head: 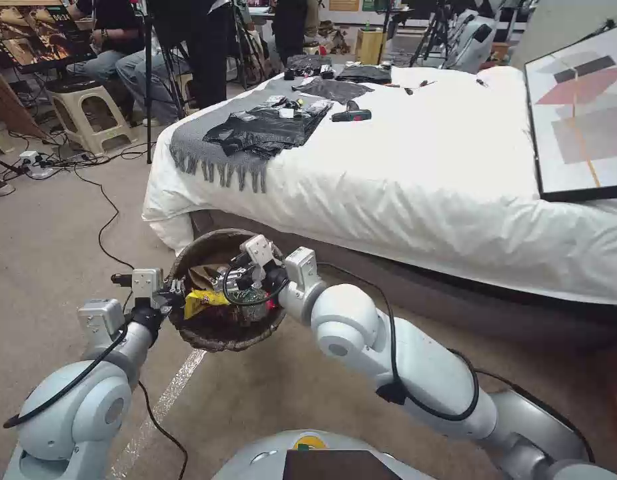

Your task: Pick up the trash bin, then pick up the garbage from the floor and place it into the trash bin.

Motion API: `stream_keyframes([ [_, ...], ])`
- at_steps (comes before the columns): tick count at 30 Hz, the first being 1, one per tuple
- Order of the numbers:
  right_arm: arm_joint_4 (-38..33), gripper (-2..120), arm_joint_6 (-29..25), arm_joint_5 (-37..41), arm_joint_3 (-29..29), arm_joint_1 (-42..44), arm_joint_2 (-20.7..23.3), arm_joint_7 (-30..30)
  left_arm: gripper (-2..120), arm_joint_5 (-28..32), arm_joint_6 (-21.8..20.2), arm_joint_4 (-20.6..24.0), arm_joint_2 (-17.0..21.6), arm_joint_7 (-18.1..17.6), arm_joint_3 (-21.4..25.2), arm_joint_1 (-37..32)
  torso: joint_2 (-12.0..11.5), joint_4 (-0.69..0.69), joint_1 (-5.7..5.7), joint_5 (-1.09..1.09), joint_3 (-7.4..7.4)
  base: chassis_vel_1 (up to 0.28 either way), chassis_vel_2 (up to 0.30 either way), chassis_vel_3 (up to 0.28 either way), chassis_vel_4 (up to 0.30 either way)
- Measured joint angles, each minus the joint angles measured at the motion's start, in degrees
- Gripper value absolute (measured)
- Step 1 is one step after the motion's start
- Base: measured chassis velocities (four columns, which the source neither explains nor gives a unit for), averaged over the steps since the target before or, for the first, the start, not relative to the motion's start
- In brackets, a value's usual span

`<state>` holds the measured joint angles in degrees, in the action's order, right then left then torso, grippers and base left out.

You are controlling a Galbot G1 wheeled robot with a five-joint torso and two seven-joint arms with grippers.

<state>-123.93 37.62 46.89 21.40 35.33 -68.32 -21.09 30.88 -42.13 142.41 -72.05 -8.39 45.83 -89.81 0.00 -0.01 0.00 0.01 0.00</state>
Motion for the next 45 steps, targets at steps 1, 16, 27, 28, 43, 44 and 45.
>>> stream_keyframes([
  [1, 0.0, 100, 0.0, 0.0, 0.0, 0.0, 0.0, 0.0, 2, 0.0, 0.0, 0.0, 0.0, 0.0, 0.0, 0.0, 0.0, 0.00, 0.00, 0.00, 0.00, 0.000, 0.000, 0.000, 0.000],
  [16, -6.0, 100, -3.9, 3.7, -7.5, -0.7, 3.9, 6.9, 2, -0.5, 0.0, 0.0, -0.5, 0.0, 0.3, -0.2, 0.0, 0.00, 0.00, 0.00, 0.00, 0.000, 0.000, 0.000, 0.000],
  [27, -7.5, 100, -14.0, -3.4, -18.6, 10.2, 11.1, 10.0, 2, -0.4, 0.0, -0.5, -1.1, 0.0, 0.8, -0.1, 0.0, -0.01, 0.00, 0.00, 0.00, 0.000, 0.000, 0.000, 0.000],
  [28, -7.4, 100, -15.1, -4.4, -19.1, 11.3, 11.2, 10.0, 2, -0.5, 0.0, -0.5, -1.2, 0.1, 0.8, -0.1, 0.0, -0.01, 0.00, 0.00, 0.00, 0.000, 0.000, 0.000, 0.000],
  [43, -9.0, 100, -27.5, -30.3, -40.8, 41.7, 3.1, 12.2, 2, -3.7, 0.0, -0.9, -0.5, 1.3, 0.8, -0.2, 0.0, -0.01, 0.00, -0.01, 0.01, 0.000, 0.000, 0.000, 0.000],
  [44, -9.0, 100, -27.5, -30.3, -40.8, 41.7, 3.1, 12.2, 2, -3.7, 0.0, -0.9, -0.5, 1.3, 0.8, -0.2, 0.0, -0.01, 0.00, -0.01, 0.01, 0.000, 0.000, 0.000, 0.000],
  [45, -9.1, 100, -28.3, -32.2, -41.9, 43.6, 1.6, 12.3, 2, -4.0, 0.0, -0.9, -0.3, 1.3, 0.8, -0.2, 0.0, 0.00, 0.00, 0.00, 0.01, 0.000, 0.000, 0.000, 0.000],
])
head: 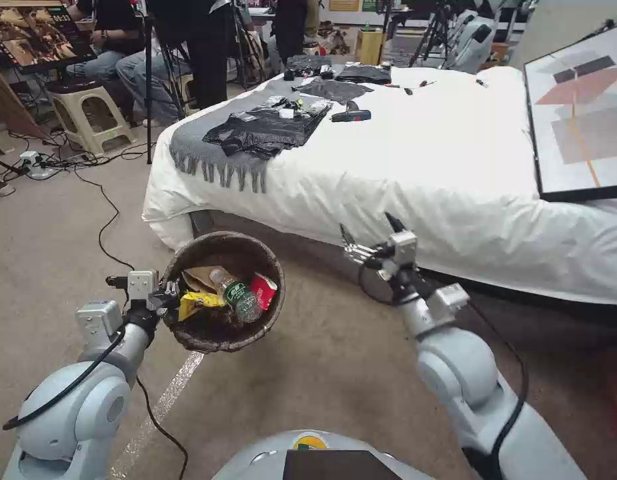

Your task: Pick up the trash bin, then pick up the garbage from the floor and place it into the trash bin.

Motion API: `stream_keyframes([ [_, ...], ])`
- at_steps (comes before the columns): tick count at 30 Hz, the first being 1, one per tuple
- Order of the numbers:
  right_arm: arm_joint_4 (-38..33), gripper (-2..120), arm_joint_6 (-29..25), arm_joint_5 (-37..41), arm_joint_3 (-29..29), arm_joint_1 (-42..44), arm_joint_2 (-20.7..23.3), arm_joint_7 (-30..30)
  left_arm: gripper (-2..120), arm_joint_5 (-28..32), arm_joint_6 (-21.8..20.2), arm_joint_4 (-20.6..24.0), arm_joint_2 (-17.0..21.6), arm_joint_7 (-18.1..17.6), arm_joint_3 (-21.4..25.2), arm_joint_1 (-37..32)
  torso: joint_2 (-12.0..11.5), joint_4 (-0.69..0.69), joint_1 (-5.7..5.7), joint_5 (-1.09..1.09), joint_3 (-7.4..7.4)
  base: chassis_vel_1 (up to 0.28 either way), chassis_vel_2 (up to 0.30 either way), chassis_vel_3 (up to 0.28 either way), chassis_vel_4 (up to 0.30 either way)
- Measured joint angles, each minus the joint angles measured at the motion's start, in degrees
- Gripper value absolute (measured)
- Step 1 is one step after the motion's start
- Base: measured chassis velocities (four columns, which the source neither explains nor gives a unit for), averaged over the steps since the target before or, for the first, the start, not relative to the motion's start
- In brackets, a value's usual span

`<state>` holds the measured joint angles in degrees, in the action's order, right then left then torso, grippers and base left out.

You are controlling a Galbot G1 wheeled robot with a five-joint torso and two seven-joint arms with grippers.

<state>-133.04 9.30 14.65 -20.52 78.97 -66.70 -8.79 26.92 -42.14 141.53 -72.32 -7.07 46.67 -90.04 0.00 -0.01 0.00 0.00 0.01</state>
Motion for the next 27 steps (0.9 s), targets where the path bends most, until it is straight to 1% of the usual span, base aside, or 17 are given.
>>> stream_keyframes([
  [2, -0.2, 100, -1.6, -2.6, -1.6, 3.2, -3.0, 0.1, 2, -0.1, 0.0, -0.1, 0.3, 0.1, 0.0, 0.0, 0.0, 0.01, 0.00, -0.01, 0.00, 0.000, 0.000, 0.000, 0.000],
  [3, -0.2, 100, -1.6, -2.6, -1.6, 3.2, -3.0, 0.1, 2, -0.1, 0.0, -0.1, 0.3, 0.1, 0.0, 0.0, 0.0, 0.01, 0.00, -0.01, 0.00, 0.000, 0.000, 0.000, 0.000],
  [4, -0.4, 100, -2.8, -4.1, -2.6, 5.6, -5.0, 0.3, 2, -0.2, 0.0, -0.2, 0.7, 0.2, 0.1, 0.0, 0.0, 0.02, 0.00, -0.01, 0.00, 0.000, 0.000, 0.000, 0.000],
  [5, -0.5, 100, -3.5, -4.8, -3.1, 7.0, -6.0, 0.5, 2, -0.2, 0.0, -0.3, 1.0, 0.3, 0.2, 0.0, 0.0, 0.00, 0.00, -0.02, 0.00, 0.000, 0.000, 0.000, 0.000],
  [6, -0.5, 100, -3.5, -4.8, -3.1, 7.0, -6.0, 0.5, 2, -0.2, 0.0, -0.3, 1.0, 0.3, 0.2, 0.0, 0.0, 0.00, 0.00, -0.02, 0.00, 0.000, 0.000, 0.000, 0.000],
  [9, -1.0, 100, -5.6, -6.8, -4.5, 10.8, -8.4, 1.1, 2, -0.2, 0.0, -0.3, 2.0, 0.5, 0.7, -0.1, 0.0, 0.00, 0.00, -0.01, 0.00, 0.000, 0.000, 0.000, 0.000],
  [10, -1.0, 100, -5.6, -6.8, -4.5, 10.8, -8.4, 1.1, 2, -0.2, 0.0, -0.3, 2.0, 0.5, 0.7, -0.1, 0.0, 0.00, 0.00, -0.01, 0.00, 0.000, 0.000, 0.000, 0.000],
  [14, -1.4, 100, -7.4, -8.3, -6.6, 14.1, -10.6, 1.7, 2, -0.2, 0.0, 0.0, 3.0, 0.6, 0.8, -0.2, 0.0, 0.01, 0.00, -0.01, 0.00, 0.000, 0.000, 0.000, 0.000],
  [19, -1.4, 100, -7.9, -8.7, -7.0, 15.1, -11.3, 2.0, 2, -0.5, 0.0, -0.2, 3.3, 0.6, 1.1, -0.1, 0.0, 0.01, 0.00, -0.01, 0.00, 0.000, 0.000, 0.000, 0.000],
  [22, -1.1, 100, -7.6, -8.4, -7.0, 14.5, -10.9, 2.1, 2, -0.5, 0.0, -0.4, 3.4, 1.3, 1.4, 0.5, 0.0, 0.01, 0.00, -0.01, 0.00, 0.000, 0.000, 0.000, 0.000],
  [27, -0.9, 100, -6.6, -7.2, -7.3, 13.1, -10.1, 1.9, 2, -0.7, 0.0, -0.8, 3.1, 1.5, 1.2, 0.7, 0.0, 0.01, 0.00, 0.00, 0.00, 0.000, 0.000, 0.000, 0.000],
])
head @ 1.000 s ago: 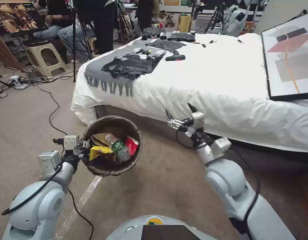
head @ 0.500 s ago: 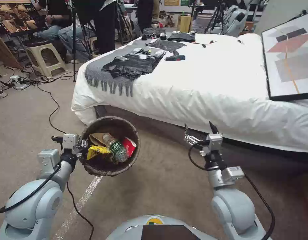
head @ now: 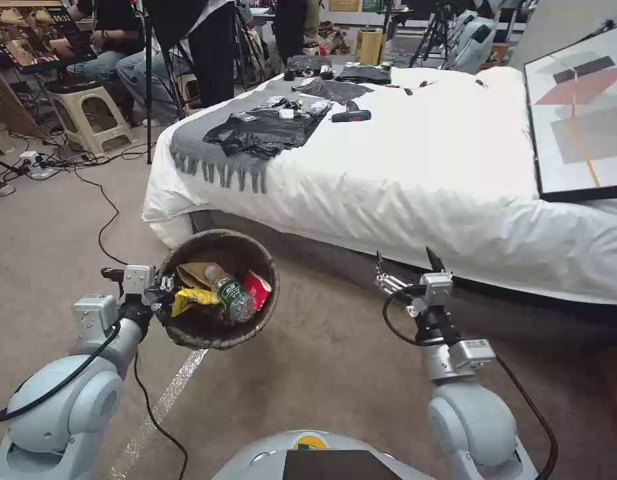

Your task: Pick up the trash bin, then pick up the garbage from the floor and place it into the trash bin.

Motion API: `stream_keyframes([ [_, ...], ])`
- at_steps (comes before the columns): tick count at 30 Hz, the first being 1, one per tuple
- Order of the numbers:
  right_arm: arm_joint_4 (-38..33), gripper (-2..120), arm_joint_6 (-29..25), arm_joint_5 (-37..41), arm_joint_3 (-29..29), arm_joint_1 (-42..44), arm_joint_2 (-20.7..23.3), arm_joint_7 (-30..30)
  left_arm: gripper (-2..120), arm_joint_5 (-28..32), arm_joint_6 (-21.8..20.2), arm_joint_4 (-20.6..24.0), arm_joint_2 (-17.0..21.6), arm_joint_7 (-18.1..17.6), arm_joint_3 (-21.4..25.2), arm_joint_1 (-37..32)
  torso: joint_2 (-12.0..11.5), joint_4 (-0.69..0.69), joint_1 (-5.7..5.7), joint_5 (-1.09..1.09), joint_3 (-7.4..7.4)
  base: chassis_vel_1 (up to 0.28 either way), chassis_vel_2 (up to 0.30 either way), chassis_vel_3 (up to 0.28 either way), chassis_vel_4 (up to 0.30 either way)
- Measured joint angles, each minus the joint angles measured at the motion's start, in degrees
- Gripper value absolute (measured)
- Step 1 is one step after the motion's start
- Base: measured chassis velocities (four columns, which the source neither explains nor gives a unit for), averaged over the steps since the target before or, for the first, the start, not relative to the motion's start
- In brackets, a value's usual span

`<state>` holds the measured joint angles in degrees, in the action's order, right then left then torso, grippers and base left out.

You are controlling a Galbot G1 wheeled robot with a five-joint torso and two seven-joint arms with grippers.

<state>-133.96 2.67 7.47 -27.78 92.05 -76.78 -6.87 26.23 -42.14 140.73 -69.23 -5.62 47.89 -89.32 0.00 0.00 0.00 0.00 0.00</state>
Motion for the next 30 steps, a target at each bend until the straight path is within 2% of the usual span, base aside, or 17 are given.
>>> stream_keyframes([
  [12, 2.1, 100, 1.5, 0.7, 0.7, -2.4, 0.1, -0.6, 2, 0.0, 0.0, -0.1, -0.4, 0.6, 0.1, -0.2, 0.0, 0.00, 0.00, 0.00, 0.00, 0.000, 0.000, 0.000, 0.000],
  [30, 3.1, 100, 1.9, 0.3, 1.0, -1.9, -0.4, -1.4, 2, 0.3, 0.0, -0.5, -0.6, 1.2, 0.3, -0.1, 0.0, 0.00, 0.00, 0.00, 0.00, 0.064, 0.057, 0.059, 0.061],
])
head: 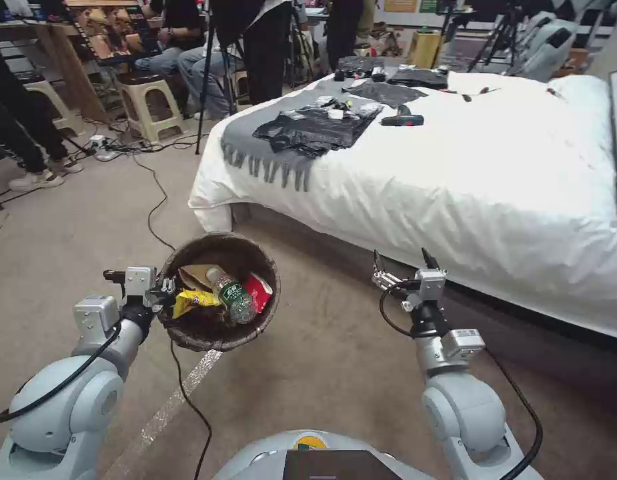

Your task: Pick up the trash bin, then pick up the garbage from the floor and place it into the trash bin.

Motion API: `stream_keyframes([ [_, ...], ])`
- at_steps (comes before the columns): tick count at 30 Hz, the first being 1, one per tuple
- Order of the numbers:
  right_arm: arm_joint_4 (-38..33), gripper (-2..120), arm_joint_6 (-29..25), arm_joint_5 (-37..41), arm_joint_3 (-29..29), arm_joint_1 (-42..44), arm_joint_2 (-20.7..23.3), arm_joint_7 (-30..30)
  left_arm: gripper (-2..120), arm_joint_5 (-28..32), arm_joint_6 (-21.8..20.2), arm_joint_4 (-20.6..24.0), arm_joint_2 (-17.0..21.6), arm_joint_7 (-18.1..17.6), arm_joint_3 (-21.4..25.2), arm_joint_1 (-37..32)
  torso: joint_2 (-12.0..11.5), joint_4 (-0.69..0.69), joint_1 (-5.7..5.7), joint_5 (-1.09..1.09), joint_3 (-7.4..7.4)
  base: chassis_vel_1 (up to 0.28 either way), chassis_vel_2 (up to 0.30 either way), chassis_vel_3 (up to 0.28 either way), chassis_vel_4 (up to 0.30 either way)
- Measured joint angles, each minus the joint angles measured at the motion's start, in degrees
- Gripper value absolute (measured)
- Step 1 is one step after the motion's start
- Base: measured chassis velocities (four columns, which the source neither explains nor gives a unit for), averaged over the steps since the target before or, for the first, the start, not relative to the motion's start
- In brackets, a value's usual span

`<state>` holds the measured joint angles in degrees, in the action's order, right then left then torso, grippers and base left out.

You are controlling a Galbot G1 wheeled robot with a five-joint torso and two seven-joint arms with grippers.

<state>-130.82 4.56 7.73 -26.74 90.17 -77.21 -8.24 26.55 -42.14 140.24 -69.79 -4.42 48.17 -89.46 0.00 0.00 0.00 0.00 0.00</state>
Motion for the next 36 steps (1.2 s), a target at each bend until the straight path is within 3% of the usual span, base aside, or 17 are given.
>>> stream_keyframes([
  [14, 2.4, 100, -0.5, -0.8, 1.1, -0.1, -1.1, -1.2, 2, 0.3, 0.0, -0.9, 1.0, 0.9, 0.6, -0.5, 0.0, 0.00, 0.00, 0.00, 0.00, 0.065, 0.064, 0.067, 0.068],
  [36, 2.1, 100, -1.1, -2.1, 0.9, -0.2, -1.6, -1.2, 2, -0.2, 0.0, 2.2, 0.5, 0.5, 0.4, -1.2, 0.0, 0.00, 0.00, 0.00, 0.00, 0.066, 0.063, 0.062, 0.066],
])
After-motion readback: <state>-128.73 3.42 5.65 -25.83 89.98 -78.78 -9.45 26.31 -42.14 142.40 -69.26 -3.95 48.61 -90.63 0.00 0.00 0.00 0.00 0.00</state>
